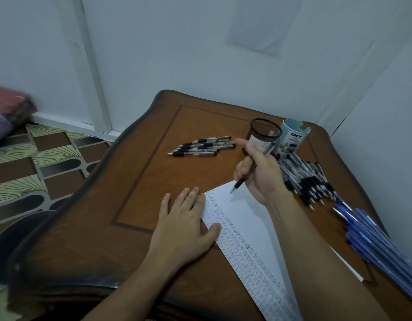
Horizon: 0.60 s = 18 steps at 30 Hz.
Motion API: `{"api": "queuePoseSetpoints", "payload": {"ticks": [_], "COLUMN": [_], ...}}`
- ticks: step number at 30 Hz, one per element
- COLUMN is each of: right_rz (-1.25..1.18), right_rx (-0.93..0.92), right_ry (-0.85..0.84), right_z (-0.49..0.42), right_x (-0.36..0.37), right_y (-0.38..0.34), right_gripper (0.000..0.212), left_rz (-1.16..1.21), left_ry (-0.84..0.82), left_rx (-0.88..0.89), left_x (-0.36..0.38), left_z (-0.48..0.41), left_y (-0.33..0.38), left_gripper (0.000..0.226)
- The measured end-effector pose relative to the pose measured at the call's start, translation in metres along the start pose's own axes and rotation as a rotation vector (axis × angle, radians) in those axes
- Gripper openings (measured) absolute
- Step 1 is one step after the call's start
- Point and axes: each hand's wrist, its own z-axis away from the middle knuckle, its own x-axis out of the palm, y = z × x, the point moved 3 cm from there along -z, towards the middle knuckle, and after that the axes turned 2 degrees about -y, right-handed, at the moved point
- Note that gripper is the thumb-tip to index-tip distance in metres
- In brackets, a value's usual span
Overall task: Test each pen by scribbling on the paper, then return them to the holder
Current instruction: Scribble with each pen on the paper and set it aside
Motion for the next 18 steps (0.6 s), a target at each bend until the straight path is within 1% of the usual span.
{"api": "queuePoseSetpoints", "payload": {"ticks": [3,4,6,8,11,12,15,16,18], "right_rz": [-0.046,-0.024,0.083,0.16,0.178,0.191,0.313,0.325,0.274], "right_rx": [0.127,0.157,0.159,0.118,0.075,0.072,0.049,0.049,0.075], "right_ry": [0.054,0.077,0.095,0.038,-0.074,-0.075,-0.099,-0.136,-0.185], "right_z": [-0.007,-0.01,-0.013,-0.013,-0.01,-0.011,-0.013,-0.013,-0.01], "right_x": [-0.007,-0.009,-0.013,-0.015,-0.015,-0.015,-0.013,-0.011,-0.008], "right_y": [0.019,0.024,0.032,0.038,0.046,0.047,0.051,0.053,0.058], "right_gripper": [0.047,0.053,0.058,0.053,0.031,0.028,0.031,0.031,0.027], "left_rz": [-0.004,-0.006,-0.006,-0.007,-0.011,-0.004,0.008,0.017,0.022], "left_ry": [0.005,0.009,0.009,0.01,0.012,0.014,0.034,0.041,0.038], "left_rx": [-0.002,-0.001,0.006,0.009,0.011,0.011,0.009,0.005,0.0], "left_x": [0.0,0.0,0.001,0.001,0.002,0.003,0.003,0.003,0.002], "left_z": [0.0,0.0,0.0,0.0,-0.001,-0.001,-0.001,-0.001,0.0], "left_y": [0.0,0.0,-0.001,-0.001,-0.001,-0.001,-0.001,-0.001,-0.001], "left_gripper": [0.089,0.085,0.079,0.079,0.081,0.081,0.084,0.086,0.085]}}
